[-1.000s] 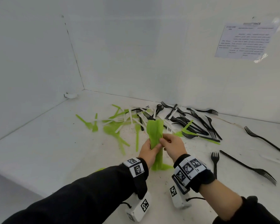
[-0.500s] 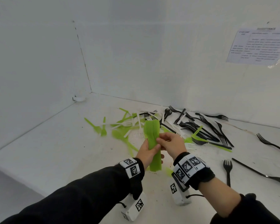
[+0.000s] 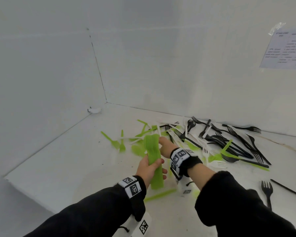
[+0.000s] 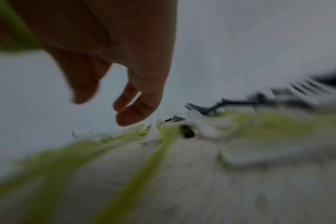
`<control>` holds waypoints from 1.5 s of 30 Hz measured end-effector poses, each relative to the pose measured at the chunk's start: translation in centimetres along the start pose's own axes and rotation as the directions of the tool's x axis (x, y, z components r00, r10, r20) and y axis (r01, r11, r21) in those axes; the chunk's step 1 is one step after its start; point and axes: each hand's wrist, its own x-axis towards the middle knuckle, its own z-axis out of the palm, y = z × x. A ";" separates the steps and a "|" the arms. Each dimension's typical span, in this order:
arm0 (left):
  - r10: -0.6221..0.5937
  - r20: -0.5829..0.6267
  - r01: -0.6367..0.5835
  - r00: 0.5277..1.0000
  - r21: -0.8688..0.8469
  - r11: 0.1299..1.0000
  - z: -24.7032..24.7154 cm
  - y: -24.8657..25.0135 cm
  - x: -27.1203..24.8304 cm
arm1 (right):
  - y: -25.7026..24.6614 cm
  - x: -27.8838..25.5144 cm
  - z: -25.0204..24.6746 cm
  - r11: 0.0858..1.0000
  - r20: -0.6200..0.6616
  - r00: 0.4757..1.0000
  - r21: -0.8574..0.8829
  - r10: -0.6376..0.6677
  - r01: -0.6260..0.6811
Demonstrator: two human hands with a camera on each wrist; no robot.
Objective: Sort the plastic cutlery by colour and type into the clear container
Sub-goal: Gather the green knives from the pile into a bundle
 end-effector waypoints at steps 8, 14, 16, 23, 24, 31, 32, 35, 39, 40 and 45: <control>-0.020 -0.025 0.019 0.999 -0.035 0.999 -0.7 0.7 0.2 | 0.1 2.4 2.2 0.826 0.193 0.979 -0.562 0.071 0.051; -0.017 -0.085 0.016 0.996 -0.017 1.000 -1.3 0.9 0.6 | 0.7 3.0 0.4 0.803 0.039 0.999 -0.595 -0.007 0.029; -0.011 -0.105 0.009 0.994 -0.020 1.000 -1.7 1.0 0.6 | 1.1 3.1 -0.6 0.848 -0.009 0.999 -0.528 0.044 -0.043; -0.001 -0.187 -0.007 0.982 -0.041 0.999 -2.4 0.9 0.3 | 2.6 2.2 -3.3 0.816 -0.080 0.996 -0.571 0.047 -0.084; -0.001 -0.192 -0.007 0.981 -0.044 0.999 -2.4 0.9 0.3 | 2.9 2.2 -3.5 0.832 -0.072 0.996 -0.550 0.049 -0.080; -0.018 -0.178 0.015 0.984 -0.018 1.000 -1.8 0.3 -0.1 | 3.5 1.5 -4.9 0.934 -0.172 0.984 -0.344 0.040 -0.098; -0.019 -0.173 0.016 0.985 -0.018 1.000 -1.6 0.3 -0.2 | 3.5 1.5 -5.2 0.952 -0.214 0.977 -0.296 0.020 -0.084; -0.012 -0.159 0.011 0.987 -0.007 1.000 -1.2 0.1 -0.2 | 3.5 1.6 -6.0 0.995 -0.332 0.942 0.103 0.053 -0.019; -0.001 -0.143 0.000 0.990 -0.006 1.000 -0.4 -0.3 -0.3 | 3.1 -0.1 -5.9 0.923 -0.247 0.966 0.383 0.070 0.031; 0.002 -0.142 -0.002 0.990 -0.004 1.000 -0.2 -0.3 -0.3 | 3.0 -0.7 -5.6 0.935 -0.207 0.977 0.352 0.048 0.029; 0.023 -0.186 -0.020 0.982 0.017 1.000 0.9 -0.5 0.4 | 3.3 -3.5 -2.2 0.967 -0.080 0.997 0.254 0.007 0.013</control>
